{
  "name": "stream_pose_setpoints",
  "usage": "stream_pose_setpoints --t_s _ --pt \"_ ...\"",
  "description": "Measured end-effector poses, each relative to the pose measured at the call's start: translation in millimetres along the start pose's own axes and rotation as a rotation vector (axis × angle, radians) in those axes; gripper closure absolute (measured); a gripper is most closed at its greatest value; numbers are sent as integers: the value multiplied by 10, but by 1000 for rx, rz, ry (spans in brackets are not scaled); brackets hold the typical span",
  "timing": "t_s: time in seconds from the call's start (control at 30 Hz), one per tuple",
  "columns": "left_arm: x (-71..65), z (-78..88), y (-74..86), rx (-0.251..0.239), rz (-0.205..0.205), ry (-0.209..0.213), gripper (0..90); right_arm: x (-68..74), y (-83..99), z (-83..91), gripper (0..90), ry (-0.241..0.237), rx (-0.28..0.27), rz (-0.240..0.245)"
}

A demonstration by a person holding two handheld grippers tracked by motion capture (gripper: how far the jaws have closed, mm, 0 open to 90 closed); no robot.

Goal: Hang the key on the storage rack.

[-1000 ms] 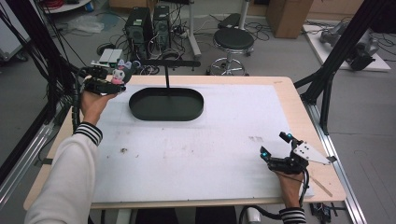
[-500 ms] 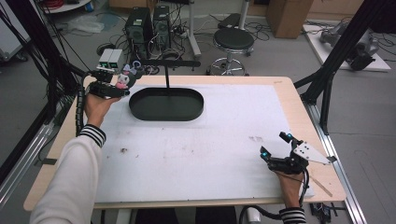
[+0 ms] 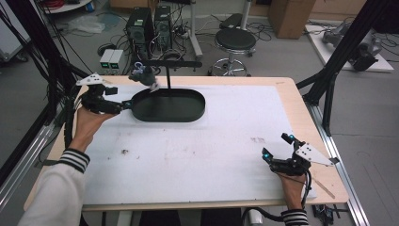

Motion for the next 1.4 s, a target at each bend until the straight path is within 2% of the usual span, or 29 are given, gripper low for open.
stream_pose_setpoints --t_s 0.13,0.2,0.37,0.4,0.57,0.67,0.8,0.87,1.07,1.13,1.17,1.27,1.4 --pt "-246 157 204 -98 -62 6 17 0 0 1 5 0 -1 0" --pt "-355 218 341 -152 -75 12 17 4 -1 -2 4 2 -1 4" --pt "-505 284 684 -198 -64 -13 17 3 -1 -3 5 4 -2 3" --pt "-525 298 739 -209 -60 -7 17 -2 -4 -4 5 7 -5 8" --pt "-571 349 962 -264 -36 -14 17 0 -2 -2 4 7 -3 4" --pt "-577 362 1075 -302 -22 -34 17 -3 -2 -2 5 9 -3 4" --pt "-579 352 1206 -327 -7 -57 17 -3 -4 -3 5 8 -5 6" --pt "-595 350 1253 -344 -1 -51 17 0 -2 -2 4 8 -3 5" --pt "-616 326 1378 -326 -16 -72 17 3 -1 -2 4 7 -2 4" --pt "-618 314 1422 -321 -12 -65 17 -2 -4 -3 5 7 -4 7" --pt "-611 302 1456 -322 -5 -77 17 -3 -2 -2 4 8 -3 4" --pt "-621 342 1465 -363 -13 -83 18 -3 -4 -3 4 7 -5 7" --pt "-651 344 1469 -367 -41 -93 24 -3 -2 -2 5 8 -3 3"
Point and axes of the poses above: each handheld gripper's, and its own axes: z roughly backward along the jaws, y roughly out of its underside, x roughly to its left, the point moved 7 cm from there along -z, roughly forward along the jaws, and after that the axes turned 14 degrees about x, right-handed, at the moved point
